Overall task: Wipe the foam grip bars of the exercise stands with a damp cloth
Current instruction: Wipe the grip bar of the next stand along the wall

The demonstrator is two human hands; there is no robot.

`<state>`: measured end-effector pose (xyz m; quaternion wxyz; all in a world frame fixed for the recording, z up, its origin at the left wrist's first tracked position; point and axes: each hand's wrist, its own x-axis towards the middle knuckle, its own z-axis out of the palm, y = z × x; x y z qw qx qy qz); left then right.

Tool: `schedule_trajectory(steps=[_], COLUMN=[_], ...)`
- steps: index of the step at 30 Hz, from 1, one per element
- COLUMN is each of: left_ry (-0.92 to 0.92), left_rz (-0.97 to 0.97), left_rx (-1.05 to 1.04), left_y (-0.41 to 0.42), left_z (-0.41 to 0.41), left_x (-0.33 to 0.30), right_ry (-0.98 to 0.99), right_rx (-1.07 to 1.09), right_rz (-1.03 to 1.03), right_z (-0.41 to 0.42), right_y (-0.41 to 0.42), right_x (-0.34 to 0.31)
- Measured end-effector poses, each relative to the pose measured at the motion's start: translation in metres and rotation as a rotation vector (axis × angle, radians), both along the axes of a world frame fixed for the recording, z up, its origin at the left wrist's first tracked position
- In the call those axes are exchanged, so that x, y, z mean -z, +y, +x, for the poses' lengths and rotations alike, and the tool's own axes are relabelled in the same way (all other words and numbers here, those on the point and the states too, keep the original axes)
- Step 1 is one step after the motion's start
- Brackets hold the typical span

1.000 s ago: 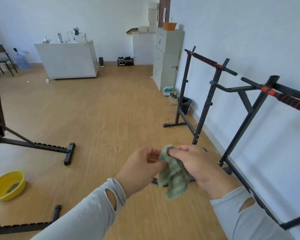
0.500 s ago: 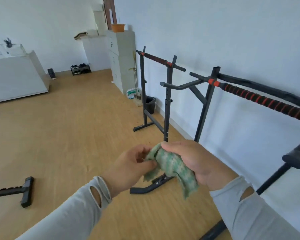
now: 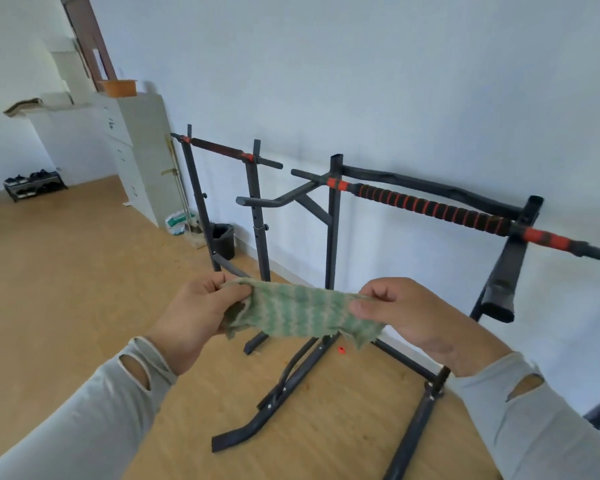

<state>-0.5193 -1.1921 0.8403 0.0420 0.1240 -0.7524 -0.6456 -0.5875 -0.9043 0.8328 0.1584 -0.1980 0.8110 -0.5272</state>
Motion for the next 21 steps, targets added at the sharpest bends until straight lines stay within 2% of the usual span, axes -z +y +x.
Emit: schedule_trajectory(steps=[4, 7, 9, 11, 12, 13, 16, 19, 21], left_ry=[-0.018, 0.087, 0.177, 0.189, 0.181, 0.169, 0.035, -0.07, -0.068], left_rz=[-0.098, -0.541, -0.81, -0.883, -0.807, -0.639, 0.055, 0.626, 0.779], left_rx=[0.137, 0.198, 0.161, 0.088, 0.077, 0.084, 0.114, 0.225, 0.283], left_y=[-0.027, -0.052, -0.064, -0.077, -0.083, -0.087, -0.09, -0.094, -0.094], left_z=[-0.032, -0.06, -0.075, -0.089, -0.097, -0.104, -0.119, -0.131, -0.138], left_x=[0.003, 0.002, -0.002, -0.006, -0.006, -0.006, -0.008, -0.009, -0.008], right_ry=[0.023, -0.029, -0.022, -0.015, 0.01, 0.063, 0.243, 0.388, 0.501], right_rx=[0.141, 0.186, 0.165, 0.139, 0.143, 0.156, 0.152, 0.114, 0.101], right_rz=[-0.181, -0.284, -0.235, -0.176, -0.137, -0.086, 0.115, 0.298, 0.355], right_z=[-0.014, -0.023, -0.025, -0.025, -0.024, -0.021, -0.012, -0.005, -0.007], right_y=[-0.015, -0.03, -0.044, -0.063, -0.073, -0.084, -0.117, -0.149, -0.166], right_x=[-0.005, -0.013, -0.02, -0.025, -0.028, -0.031, -0.042, -0.052, -0.052])
